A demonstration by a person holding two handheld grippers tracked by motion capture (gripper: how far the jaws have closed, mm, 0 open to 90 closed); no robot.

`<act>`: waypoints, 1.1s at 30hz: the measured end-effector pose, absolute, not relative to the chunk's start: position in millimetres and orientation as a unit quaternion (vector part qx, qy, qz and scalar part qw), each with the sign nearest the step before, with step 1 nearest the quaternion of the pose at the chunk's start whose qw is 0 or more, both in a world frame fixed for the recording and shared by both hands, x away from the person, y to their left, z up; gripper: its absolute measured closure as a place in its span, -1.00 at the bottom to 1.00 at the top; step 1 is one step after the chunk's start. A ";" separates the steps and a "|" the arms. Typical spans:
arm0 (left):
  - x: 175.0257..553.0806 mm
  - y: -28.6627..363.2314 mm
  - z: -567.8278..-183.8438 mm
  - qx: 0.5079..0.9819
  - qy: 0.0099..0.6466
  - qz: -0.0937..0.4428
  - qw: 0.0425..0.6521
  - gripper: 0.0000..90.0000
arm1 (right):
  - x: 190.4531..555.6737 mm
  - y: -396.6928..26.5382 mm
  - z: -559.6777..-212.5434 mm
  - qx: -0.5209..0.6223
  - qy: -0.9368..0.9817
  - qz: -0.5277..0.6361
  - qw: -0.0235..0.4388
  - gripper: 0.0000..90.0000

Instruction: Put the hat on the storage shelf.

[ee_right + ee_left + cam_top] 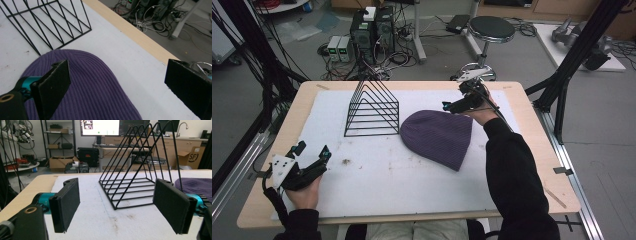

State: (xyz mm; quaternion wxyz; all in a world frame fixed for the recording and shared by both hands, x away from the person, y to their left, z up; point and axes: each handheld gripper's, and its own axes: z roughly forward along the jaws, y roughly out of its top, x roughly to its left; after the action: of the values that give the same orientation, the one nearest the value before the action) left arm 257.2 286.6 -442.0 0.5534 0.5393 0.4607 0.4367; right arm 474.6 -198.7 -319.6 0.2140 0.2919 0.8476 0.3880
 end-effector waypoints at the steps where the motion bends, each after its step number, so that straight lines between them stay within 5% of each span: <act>1: 257.2 286.2 -442.0 0.540 0.460 0.437 0.553 -0.51 | 477.5 -194.3 -318.8 0.291 0.851 0.383 0.212 -0.87; 13: 258.4 287.3 -442.9 0.540 0.460 0.433 0.556 -0.51 | 515.6 -148.0 -325.6 0.241 0.888 0.352 0.170 -0.87; 20: 257.3 288.8 -443.2 0.541 0.460 0.434 0.554 -0.51 | 523.2 -111.9 -361.0 0.174 0.929 0.303 0.121 -0.87; 33: 254.6 290.6 -443.2 0.539 0.462 0.436 0.553 -0.51 | 534.1 -92.2 -376.7 0.142 0.940 0.274 0.144 -0.87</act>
State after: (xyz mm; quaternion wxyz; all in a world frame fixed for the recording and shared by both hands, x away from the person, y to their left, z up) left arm 254.6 290.6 -443.2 0.5532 0.5389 0.4616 0.4364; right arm 534.1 -92.2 -376.7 0.1444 0.1418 0.9401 0.2744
